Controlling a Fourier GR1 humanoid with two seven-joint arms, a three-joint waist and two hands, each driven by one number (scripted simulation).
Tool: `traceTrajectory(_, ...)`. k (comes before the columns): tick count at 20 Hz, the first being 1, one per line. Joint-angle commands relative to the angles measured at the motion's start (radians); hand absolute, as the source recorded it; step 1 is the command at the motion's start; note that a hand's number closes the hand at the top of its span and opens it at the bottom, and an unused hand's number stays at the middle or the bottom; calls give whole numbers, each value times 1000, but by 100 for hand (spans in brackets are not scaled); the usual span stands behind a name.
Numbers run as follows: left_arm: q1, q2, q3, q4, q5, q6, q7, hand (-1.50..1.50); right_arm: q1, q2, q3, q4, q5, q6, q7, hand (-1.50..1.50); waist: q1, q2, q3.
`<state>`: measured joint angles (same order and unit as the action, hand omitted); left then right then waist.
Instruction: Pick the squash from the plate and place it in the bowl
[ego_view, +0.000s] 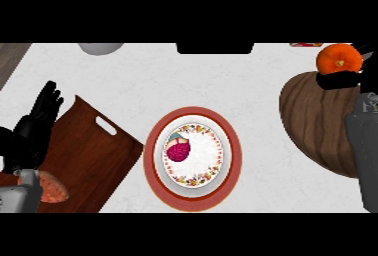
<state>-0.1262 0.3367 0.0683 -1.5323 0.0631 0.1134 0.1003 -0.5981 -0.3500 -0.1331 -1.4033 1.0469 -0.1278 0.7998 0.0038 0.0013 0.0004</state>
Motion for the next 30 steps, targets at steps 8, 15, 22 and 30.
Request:
traceTrajectory(8,4,-36,-15,-14,-25,1,17,0,31,-81,-172,347,-143,56,-95,150,5,2,0)
traceTrajectory(15,6,-39,1,-52,-37,3,42,0,99,-95,-236,389,-307,40,-376,-150,0,-1,0)
traceTrajectory(22,-21,-45,-1,-35,-45,19,59,0,74,-7,-479,229,-583,-164,-539,-150,-27,-9,3)
traceTrajectory(30,-3,11,67,-34,-3,-35,61,0,359,-9,-676,-10,-880,11,-600,-150,-26,-8,0)
